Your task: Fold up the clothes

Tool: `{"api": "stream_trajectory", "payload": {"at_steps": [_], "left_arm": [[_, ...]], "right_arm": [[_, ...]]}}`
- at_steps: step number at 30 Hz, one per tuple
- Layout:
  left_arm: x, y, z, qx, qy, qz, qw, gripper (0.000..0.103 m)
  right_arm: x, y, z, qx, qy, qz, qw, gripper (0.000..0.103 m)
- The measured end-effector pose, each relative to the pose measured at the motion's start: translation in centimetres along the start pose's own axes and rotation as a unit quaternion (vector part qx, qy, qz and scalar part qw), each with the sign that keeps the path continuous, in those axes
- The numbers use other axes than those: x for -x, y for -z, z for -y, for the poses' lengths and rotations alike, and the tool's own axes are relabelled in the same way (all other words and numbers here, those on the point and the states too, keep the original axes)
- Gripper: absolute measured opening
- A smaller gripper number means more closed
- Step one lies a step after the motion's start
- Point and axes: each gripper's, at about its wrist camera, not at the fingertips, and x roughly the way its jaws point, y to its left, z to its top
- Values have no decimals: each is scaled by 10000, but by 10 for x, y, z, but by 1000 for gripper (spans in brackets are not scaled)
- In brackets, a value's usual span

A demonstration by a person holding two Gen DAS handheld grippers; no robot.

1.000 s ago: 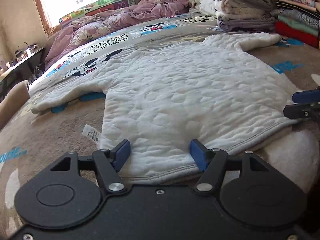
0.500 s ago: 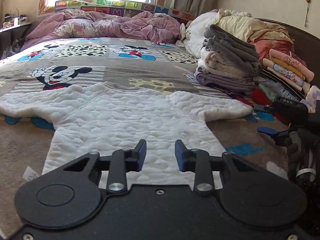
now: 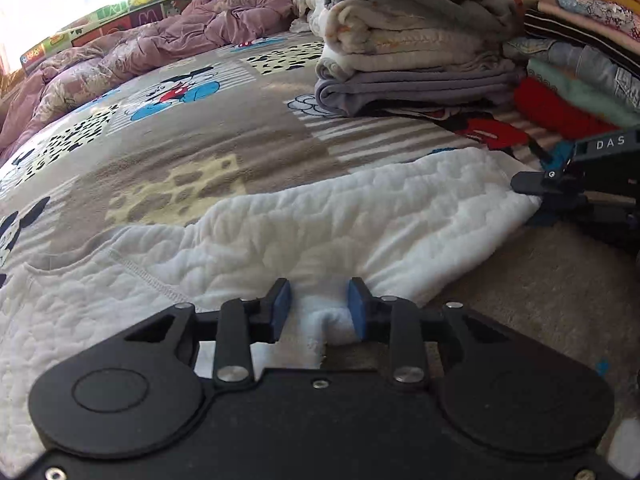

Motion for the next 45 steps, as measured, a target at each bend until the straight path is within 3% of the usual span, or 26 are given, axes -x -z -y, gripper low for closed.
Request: {"api": "stream_trajectory", "payload": {"at_steps": [2, 3, 6, 8, 10, 12, 14, 17, 19, 21, 23, 24, 26, 27, 28, 29, 30, 33, 36, 37, 41, 45], "left_arm": [[16, -13, -23, 446, 198, 255, 9985, 29], [19, -20, -33, 638, 214, 346, 9971, 29], [11, -41, -56, 1092, 207, 422, 9929, 29], [-16, -45, -66, 1445, 424, 123, 9885, 29], [-52, -35, -68, 1717, 593, -392, 9826, 29], [-56, -28, -67, 1781, 678, -224, 9814, 32], [-44, -28, -73, 1928, 774, -132, 9781, 32], [-10, -23, -92, 2341, 843, 231, 9683, 32], [11, -19, -88, 2238, 794, 365, 9707, 32], [24, -14, -68, 1733, 636, 408, 9820, 32], [22, -5, -46, 1211, 401, 308, 9913, 32], [20, 0, -35, 955, 275, 238, 9948, 32], [6, 12, -20, 645, 36, -16, 9979, 33], [2, 20, -12, 426, -130, 60, 9990, 34], [1, 24, -7, 249, -238, 165, 9993, 35], [2, 24, -6, 199, -286, 171, 9992, 35], [2, 23, -7, 201, -286, 150, 9993, 35], [4, 21, -10, 102, -227, 101, 9996, 36], [27, 17, -19, 284, -161, 138, 9994, 47], [40, 18, -28, 498, -87, 204, 9985, 49], [93, 29, -81, 1380, -142, 665, 9881, 51], [116, 47, -175, 2202, -876, 923, 9671, 50]], "right_arm": [[16, 1, -12, 350, 265, 359, 9984, 18], [24, 1, -20, 603, 321, 572, 9960, 18], [34, 2, -41, 1250, -211, 864, 9882, 18], [21, 5, -52, 1489, -699, 513, 9850, 18], [7, 14, -55, 1545, -651, 162, 9857, 18], [-11, 19, -50, 1528, -209, -244, 9877, 19], [-17, 18, -44, 1443, -53, -443, 9885, 15], [-3, 18, -48, 1477, 31, -271, 9887, 15], [8, 21, -49, 1521, 108, -16, 9883, 16], [21, 18, -47, 1500, 321, 415, 9873, 28], [24, 10, -37, 1284, 662, 721, 9869, 74], [23, 6, -32, 1174, 754, 779, 9872, 78], [13, 3, -22, 1008, 644, 540, 9914, 75], [11, 4, -22, 1066, 601, 472, 9914, 72], [8, 5, -23, 1125, 559, 403, 9913, 54], [6, 7, -23, 1184, 516, 335, 9911, 26], [3, 8, -24, 1242, 473, 266, 9908, 20], [7, 8, -23, 1222, 494, 316, 9908, 15], [13, 5, -21, 1146, 557, 438, 9909, 6], [16, 4, -21, 1121, 578, 479, 9909, 6], [26, 3, -25, 1178, 482, 700, 9894, 28], [22, 9, -41, 1438, -188, 420, 9885, 42]]}}
